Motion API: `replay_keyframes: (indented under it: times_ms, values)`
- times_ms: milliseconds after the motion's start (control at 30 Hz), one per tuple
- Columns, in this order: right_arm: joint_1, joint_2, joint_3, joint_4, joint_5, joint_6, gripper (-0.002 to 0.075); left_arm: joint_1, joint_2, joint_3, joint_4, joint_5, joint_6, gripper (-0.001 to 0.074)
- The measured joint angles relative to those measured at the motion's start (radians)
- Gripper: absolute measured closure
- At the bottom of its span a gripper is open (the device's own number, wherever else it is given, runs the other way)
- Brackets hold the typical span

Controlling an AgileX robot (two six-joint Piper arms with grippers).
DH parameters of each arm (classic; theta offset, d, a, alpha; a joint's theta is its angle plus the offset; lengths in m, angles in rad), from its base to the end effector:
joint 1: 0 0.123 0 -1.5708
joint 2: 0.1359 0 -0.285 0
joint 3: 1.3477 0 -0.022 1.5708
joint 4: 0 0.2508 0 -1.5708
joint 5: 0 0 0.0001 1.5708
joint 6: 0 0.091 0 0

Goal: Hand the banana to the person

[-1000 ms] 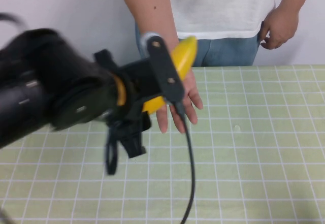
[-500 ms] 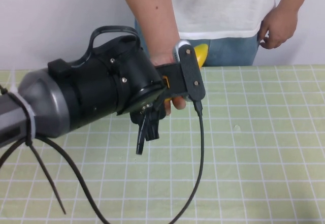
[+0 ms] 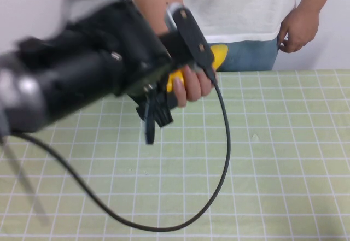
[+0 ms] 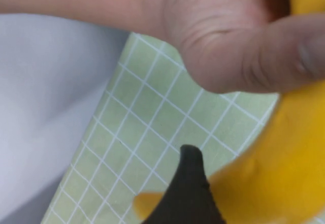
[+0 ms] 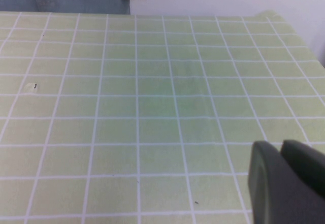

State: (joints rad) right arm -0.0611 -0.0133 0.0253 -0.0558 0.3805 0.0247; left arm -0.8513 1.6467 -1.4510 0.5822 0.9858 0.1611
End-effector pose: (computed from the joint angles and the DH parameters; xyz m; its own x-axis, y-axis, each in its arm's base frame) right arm 0.0521 -0.0051 0.1712 -0.3016 -0.0087 -0.9534 0.0726 0.9968 -0.0321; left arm 0.2651 -0.2392 0.3279 -0.2391 0.9310 -0.2758 0.7151 0.3610 0.5986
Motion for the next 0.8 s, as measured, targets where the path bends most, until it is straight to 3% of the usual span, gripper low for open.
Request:
replay_keyframes:
  times_ms: [233,333,467,567,800]
  values:
    - [0.000,0.000,0.000,0.000,0.000,0.000,0.0733,0.000,-0.162,-0.015,-0.089,0.058,0.007,0.0255]
    - [0.000,0.000,0.000,0.000,0.000,0.000,0.0733,0.000,-0.210,-0.015,-0.157,0.135,0.032,0.0359]
    - [0.000,0.000,0.000,0.000,0.000,0.000,0.0733,0.000,-0.286,0.061,-0.183,0.197,0.019,0.0597]
    - [0.000,0.000,0.000,0.000,0.000,0.000,0.0733,0.000,-0.378,0.168,-0.177,0.191,-0.042,0.0696]
    - [0.000,0.000,0.000,0.000,0.000,0.000,0.0733,0.000,-0.662,0.490,-0.213,0.057,-0.232,0.0735]
